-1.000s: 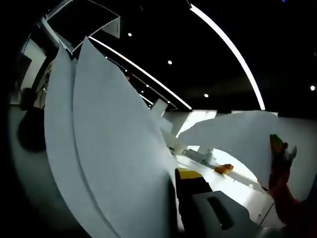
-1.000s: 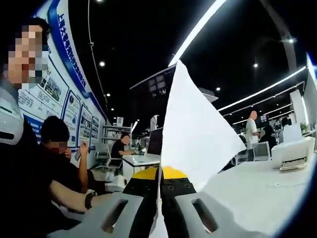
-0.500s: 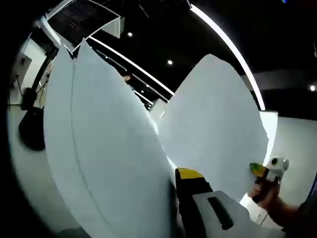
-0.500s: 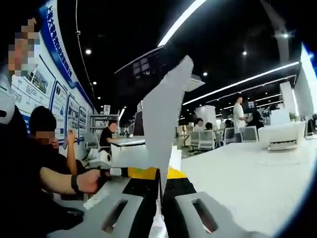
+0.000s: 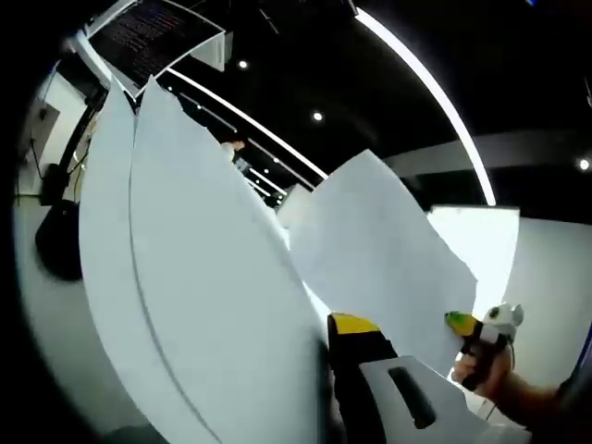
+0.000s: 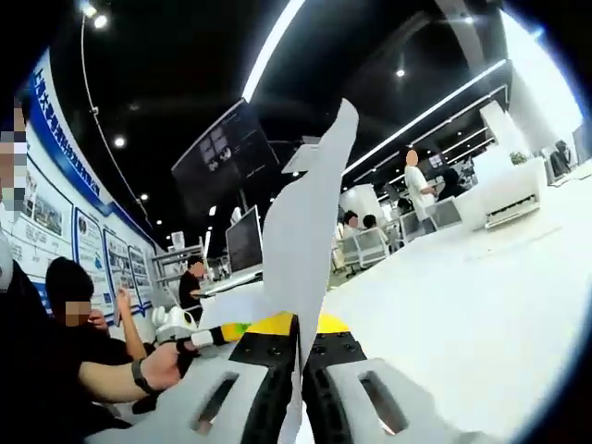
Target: Organize the stack of printing papers by aligning and flattening the scattered papers on the table
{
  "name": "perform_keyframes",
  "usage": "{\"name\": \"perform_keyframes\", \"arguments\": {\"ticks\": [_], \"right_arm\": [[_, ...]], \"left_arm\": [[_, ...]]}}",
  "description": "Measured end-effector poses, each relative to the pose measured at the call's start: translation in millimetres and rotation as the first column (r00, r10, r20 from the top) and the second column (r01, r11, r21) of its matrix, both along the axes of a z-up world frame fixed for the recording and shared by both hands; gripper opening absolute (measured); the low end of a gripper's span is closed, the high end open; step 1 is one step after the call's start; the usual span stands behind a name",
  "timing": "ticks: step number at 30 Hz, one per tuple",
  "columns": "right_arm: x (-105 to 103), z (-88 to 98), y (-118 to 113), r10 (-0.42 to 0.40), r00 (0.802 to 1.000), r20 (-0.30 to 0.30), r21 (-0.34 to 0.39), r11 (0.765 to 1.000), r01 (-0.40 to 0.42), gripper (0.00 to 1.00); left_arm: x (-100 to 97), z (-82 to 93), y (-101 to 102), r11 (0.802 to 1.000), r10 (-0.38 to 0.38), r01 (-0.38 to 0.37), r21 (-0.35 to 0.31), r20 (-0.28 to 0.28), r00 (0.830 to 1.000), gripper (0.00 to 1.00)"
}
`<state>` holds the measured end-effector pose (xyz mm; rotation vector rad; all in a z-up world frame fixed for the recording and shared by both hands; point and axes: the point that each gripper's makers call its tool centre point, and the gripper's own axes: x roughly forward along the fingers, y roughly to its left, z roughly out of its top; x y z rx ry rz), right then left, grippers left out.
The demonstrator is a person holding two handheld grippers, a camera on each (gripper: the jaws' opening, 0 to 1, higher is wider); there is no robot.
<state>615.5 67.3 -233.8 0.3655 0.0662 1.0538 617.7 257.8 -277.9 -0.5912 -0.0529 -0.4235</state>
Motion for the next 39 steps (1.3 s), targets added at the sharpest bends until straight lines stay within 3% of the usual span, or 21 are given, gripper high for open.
{"name": "perform_keyframes", "arguments": {"ticks": [9,16,19,39], "right_arm": [[18,-27.2,-9,-0.12,0.989,-0.084,-0.027,0.993,0.118,0.0],[14,-43.2,0,-0.124,0.99,-0.073,-0.09,0.989,0.117,0.0],[11,-42.0,5,-0.117,0.992,-0.047,-0.103,0.988,0.112,0.0],[1,-41.5,36,-0.066,0.997,-0.028,-0.095,0.994,0.063,0.0]], "left_arm": [[-0.1,0.5,0,1.0,0.0,0.0,-0.002,0.002,1.0,0.13],[0.1,0.9,0,1.0,-0.001,0.001,-0.001,0.003,1.0,0.14],[0.4,0.7,0,1.0,-0.001,0.001,-0.004,0.002,1.0,0.14],[1.8,-4.0,-2,1.0,-0.012,0.012,-0.009,-0.032,0.999,0.21]]}}
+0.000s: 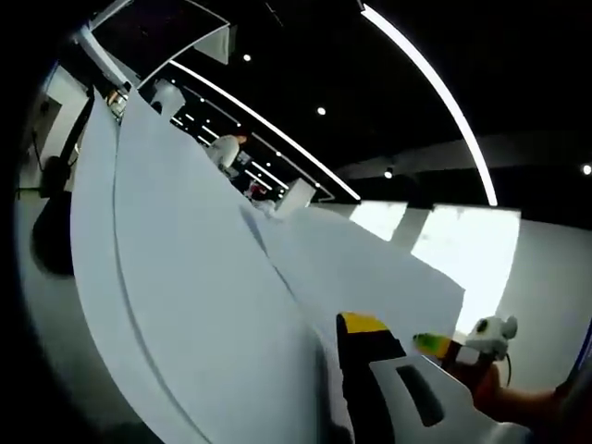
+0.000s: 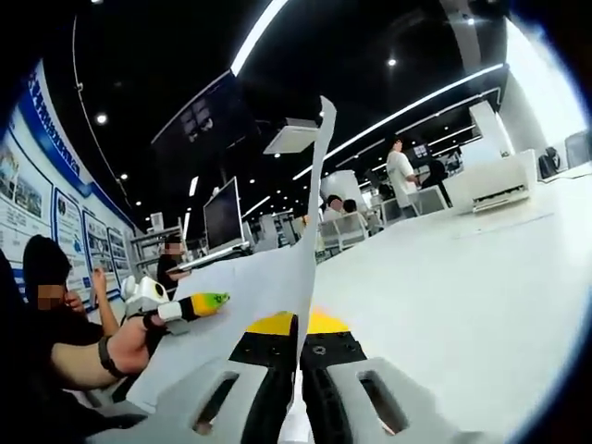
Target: Organize the stack of printing papers by aligning and flattening the scattered papers on the table
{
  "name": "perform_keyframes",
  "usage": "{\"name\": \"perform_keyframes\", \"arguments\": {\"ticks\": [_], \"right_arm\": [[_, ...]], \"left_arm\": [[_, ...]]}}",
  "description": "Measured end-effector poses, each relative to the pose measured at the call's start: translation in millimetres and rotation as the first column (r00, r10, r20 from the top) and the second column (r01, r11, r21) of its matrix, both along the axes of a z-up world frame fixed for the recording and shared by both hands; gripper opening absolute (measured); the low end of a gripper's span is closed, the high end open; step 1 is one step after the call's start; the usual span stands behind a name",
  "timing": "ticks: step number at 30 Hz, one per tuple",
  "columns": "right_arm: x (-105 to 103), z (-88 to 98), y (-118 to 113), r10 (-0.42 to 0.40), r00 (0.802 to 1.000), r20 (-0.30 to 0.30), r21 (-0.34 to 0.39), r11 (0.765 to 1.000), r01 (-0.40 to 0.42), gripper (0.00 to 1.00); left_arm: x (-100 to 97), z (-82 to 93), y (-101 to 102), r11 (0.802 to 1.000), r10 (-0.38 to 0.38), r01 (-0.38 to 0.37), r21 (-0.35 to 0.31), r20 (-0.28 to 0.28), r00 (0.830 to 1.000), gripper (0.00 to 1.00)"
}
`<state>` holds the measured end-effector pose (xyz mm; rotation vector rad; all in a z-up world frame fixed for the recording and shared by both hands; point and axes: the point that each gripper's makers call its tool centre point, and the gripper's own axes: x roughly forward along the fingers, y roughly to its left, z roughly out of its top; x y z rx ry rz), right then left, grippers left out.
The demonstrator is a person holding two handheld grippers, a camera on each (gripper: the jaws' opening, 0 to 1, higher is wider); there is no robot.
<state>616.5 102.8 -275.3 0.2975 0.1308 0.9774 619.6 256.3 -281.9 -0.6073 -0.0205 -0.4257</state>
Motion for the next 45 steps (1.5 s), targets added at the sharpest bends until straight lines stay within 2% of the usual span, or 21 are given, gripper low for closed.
{"name": "perform_keyframes", "arguments": {"ticks": [15,22,31,35,37,41,45], "right_arm": [[-14,-4.2,24,0.039,0.999,0.021,-0.031,0.999,-0.039,0.0],[-22,-4.1,35,0.071,0.997,0.011,-0.022,0.997,-0.07,0.0],[-30,-10.0,43,0.096,0.994,0.045,-0.08,0.993,-0.092,0.0],[-31,-12.0,45,0.117,0.993,0.018,-0.075,0.99,-0.116,0.0],[-34,-15.1,49,0.133,0.991,0.011,-0.09,0.987,-0.131,0.0],[-47,-17.3,58,0.198,0.98,0.031,-0.118,0.974,-0.193,0.0],[-54,-21.9,63,0.231,0.972,0.051,-0.161,0.962,-0.221,0.0]], "left_arm": [[-0.6,0.8,0,1.0,0.002,-0.002,-0.001,0.004,1.0,0.21],[-0.1,0.7,1,1.0,0.001,-0.001,-0.002,0.004,1.0,0.21],[-0.4,1.3,0,1.0,0.002,-0.002,-0.005,0.005,1.0,0.21],[-0.4,1.3,0,1.0,0.003,-0.003,-0.005,0.005,1.0,0.21],[-0.5,1.3,0,1.0,0.003,-0.003,-0.004,0.005,1.0,0.21],[-0.3,1.4,1,1.0,0.003,-0.003,-0.006,0.005,1.0,0.21],[-0.2,1.2,1,1.0,0.004,-0.004,-0.005,0.005,1.0,0.21]]}}
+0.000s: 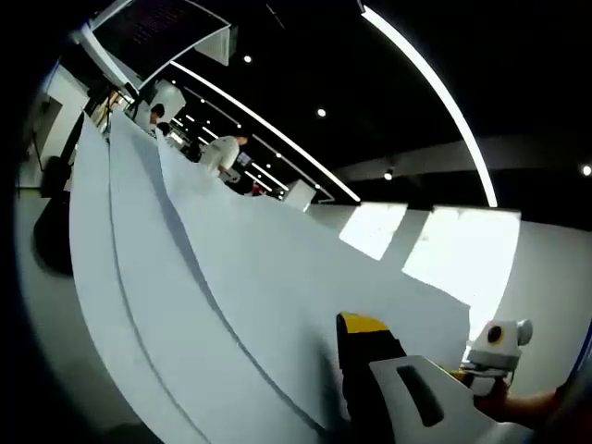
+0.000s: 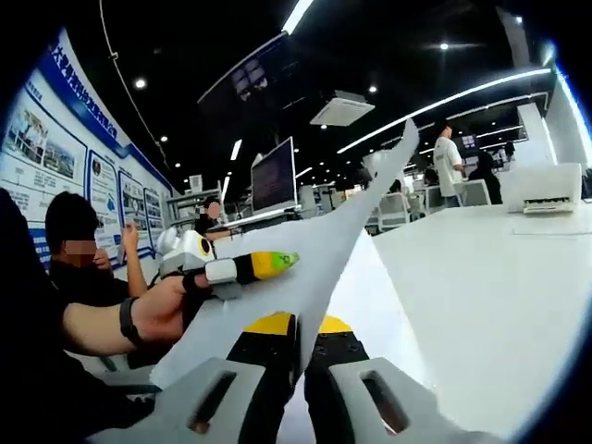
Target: Organize the stack of printing papers by aligning and flattening the scattered papers on the table
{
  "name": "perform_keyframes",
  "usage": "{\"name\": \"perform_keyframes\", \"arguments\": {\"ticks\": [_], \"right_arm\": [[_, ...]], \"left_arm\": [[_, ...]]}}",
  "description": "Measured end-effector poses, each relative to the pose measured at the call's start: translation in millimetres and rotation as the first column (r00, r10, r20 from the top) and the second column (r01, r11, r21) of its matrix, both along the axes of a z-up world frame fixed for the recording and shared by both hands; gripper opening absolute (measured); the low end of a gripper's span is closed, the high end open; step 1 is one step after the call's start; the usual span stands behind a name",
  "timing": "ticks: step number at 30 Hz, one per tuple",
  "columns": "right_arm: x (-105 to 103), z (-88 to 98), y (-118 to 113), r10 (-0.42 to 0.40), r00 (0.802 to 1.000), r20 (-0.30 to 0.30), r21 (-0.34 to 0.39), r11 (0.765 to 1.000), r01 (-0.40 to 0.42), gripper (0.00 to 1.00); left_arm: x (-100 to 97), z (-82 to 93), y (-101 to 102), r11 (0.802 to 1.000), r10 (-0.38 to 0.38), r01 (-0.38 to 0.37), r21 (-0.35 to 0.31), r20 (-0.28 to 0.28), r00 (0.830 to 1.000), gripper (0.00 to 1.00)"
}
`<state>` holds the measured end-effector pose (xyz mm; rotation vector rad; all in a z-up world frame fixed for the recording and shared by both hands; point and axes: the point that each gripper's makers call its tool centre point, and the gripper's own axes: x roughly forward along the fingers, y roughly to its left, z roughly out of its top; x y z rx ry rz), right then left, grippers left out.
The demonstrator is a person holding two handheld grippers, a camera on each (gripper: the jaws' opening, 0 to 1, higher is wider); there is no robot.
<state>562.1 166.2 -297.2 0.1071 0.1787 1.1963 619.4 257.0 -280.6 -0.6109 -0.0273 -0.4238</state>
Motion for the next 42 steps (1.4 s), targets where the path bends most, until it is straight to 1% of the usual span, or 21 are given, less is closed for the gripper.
{"name": "perform_keyframes", "arguments": {"ticks": [4,12,17,22,29,39,42], "right_arm": [[-6,-5.2,6,0.035,0.999,0.018,-0.035,0.999,-0.034,0.0],[-12,-17.2,14,0.07,0.995,0.065,-0.119,0.991,-0.062,0.0],[-14,-20.0,15,0.088,0.994,0.07,-0.137,0.988,-0.078,0.0],[-15,-20.6,16,0.097,0.993,0.069,-0.139,0.987,-0.087,0.01],[-20,-27.1,20,0.127,0.989,0.076,-0.174,0.978,-0.113,0.01],[-21,-28.0,21,0.137,0.988,0.076,-0.176,0.977,-0.122,0.01],[-21,-30.0,21,0.138,0.987,0.082,-0.19,0.974,-0.12,0.02]], "left_arm": [[0.0,0.0,0,1.0,0.001,-0.001,0.0,0.0,1.0,0.21],[0.5,-0.3,0,1.0,0.0,0.0,0.002,-0.001,1.0,0.21],[0.4,-0.3,0,1.0,0.0,0.0,0.002,-0.001,1.0,0.21],[0.4,-0.2,0,1.0,0.0,0.0,0.002,-0.001,1.0,0.21],[0.3,-0.1,0,1.0,0.001,-0.001,0.003,0.0,1.0,0.21],[0.3,-0.2,0,1.0,0.0,0.0,0.004,0.001,1.0,0.21],[0.2,0.2,0,1.0,-0.003,0.003,0.002,0.003,1.0,0.2]]}}
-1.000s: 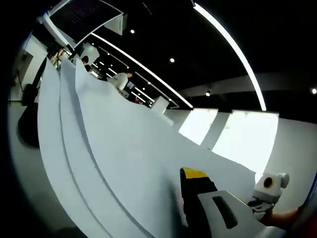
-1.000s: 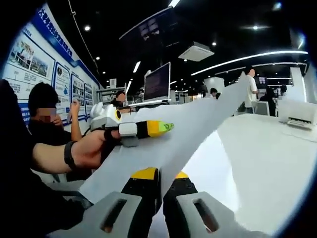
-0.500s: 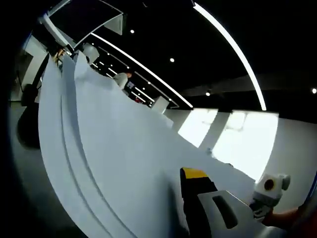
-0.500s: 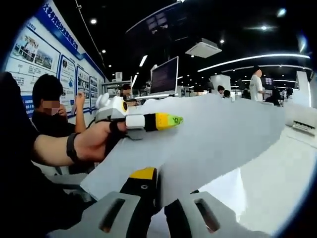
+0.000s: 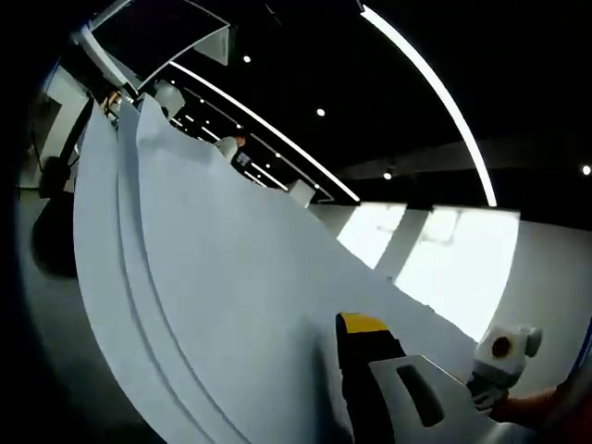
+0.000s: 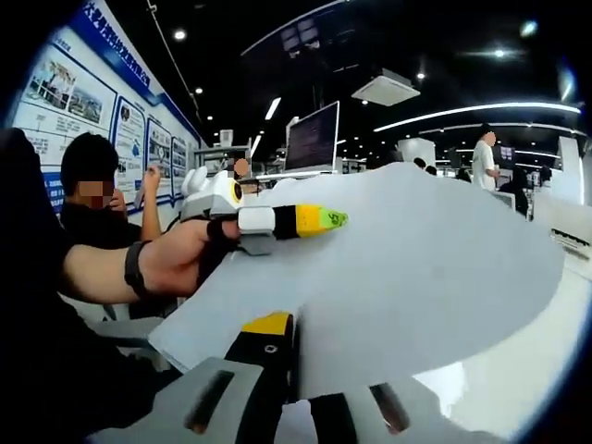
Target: Organize the stack of printing papers by aligning and flattening the scattered papers on the table
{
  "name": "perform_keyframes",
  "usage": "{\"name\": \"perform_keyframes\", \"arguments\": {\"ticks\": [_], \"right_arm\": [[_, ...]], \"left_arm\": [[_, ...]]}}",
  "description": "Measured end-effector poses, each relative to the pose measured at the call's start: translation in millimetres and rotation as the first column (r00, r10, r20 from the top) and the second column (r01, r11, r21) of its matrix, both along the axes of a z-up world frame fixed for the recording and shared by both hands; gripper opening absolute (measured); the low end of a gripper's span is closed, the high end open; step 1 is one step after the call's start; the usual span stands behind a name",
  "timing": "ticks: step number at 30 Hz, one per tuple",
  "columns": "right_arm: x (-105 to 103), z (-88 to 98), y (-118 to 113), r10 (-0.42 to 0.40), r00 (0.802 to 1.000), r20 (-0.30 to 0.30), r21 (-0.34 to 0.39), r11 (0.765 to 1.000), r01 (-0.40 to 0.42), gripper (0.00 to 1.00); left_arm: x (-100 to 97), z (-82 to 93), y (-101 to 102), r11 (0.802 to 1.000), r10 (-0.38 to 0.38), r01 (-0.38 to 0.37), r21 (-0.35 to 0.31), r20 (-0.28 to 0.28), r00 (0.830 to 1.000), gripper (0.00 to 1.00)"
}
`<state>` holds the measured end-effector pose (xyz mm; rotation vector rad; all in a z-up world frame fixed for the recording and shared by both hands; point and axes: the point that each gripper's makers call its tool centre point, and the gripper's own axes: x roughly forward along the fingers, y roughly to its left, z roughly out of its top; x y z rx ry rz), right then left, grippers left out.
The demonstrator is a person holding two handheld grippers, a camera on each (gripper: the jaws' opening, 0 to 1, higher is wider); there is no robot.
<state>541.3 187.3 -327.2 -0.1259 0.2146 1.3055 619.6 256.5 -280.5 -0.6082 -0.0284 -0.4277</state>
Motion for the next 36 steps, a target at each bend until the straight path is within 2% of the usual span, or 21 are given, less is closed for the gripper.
{"name": "perform_keyframes", "arguments": {"ticks": [16,29,31,36], "right_arm": [[0,-1.8,1,-0.002,1.0,0.02,-0.009,1.0,0.002,0.08],[3,-1.1,0,-0.012,0.999,0.051,-0.01,1.0,0.013,0.17],[6,2.0,-2,-0.021,0.999,0.039,0.008,1.0,0.021,0.21],[5,17.7,-4,-0.008,1.0,-0.027,0.114,0.993,0.011,0.3]], "left_arm": [[-1.5,1.6,1,1.0,0.005,-0.005,0.007,0.014,1.0,0.17],[-1.0,1.1,1,1.0,0.006,-0.006,0.011,0.011,1.0,0.12],[-1.1,1.5,2,1.0,0.001,-0.001,-0.001,0.009,1.0,0.11],[-0.6,3.1,5,0.999,-0.009,0.009,-0.052,0.003,1.0,0.09]]}}
